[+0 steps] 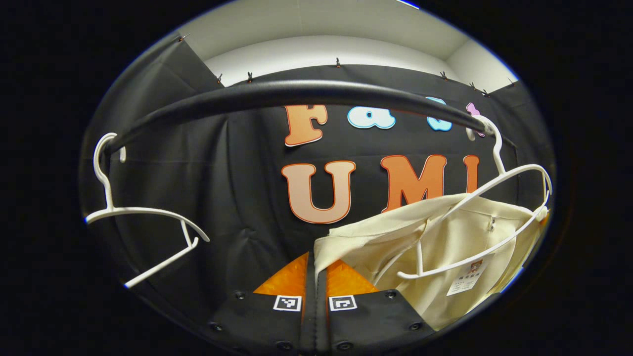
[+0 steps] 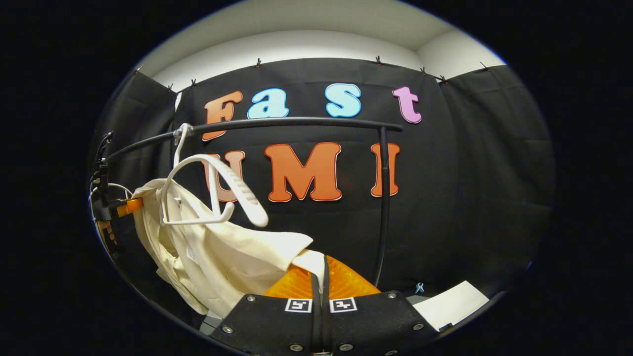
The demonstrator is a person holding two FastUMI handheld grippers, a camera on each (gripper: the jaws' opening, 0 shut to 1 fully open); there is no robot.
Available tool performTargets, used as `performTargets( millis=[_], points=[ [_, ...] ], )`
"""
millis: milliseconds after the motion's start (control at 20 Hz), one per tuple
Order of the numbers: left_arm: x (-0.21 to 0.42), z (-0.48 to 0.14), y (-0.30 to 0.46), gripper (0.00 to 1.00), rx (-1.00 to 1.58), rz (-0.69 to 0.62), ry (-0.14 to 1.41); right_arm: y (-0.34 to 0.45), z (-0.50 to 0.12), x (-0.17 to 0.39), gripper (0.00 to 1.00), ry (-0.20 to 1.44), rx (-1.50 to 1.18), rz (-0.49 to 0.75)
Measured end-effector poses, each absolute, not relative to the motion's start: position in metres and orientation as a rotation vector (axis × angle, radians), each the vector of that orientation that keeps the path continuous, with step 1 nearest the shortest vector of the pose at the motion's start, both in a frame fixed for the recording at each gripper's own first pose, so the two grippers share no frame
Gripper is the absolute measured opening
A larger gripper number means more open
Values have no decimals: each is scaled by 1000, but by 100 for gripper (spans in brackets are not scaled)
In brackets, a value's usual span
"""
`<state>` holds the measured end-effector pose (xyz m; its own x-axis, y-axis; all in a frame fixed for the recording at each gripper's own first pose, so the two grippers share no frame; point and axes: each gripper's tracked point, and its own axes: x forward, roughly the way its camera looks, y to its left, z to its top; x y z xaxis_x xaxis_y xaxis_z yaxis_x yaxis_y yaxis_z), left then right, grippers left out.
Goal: Grasp the clothes on the hanger with both hands and then place them into the laundry hamper below.
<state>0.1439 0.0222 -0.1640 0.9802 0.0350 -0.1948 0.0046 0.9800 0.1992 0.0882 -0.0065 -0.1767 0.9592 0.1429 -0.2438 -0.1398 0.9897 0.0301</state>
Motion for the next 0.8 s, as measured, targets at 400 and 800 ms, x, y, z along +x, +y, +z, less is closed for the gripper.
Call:
performTargets(
  millis=[400,800],
  points=[
    [128,-220,48,6,148,59,317,-7,-249,64,0,372,3,114],
    [87,-301,43,6,93,13,466,-16,-312,32,0,501,-14,88]
  ],
)
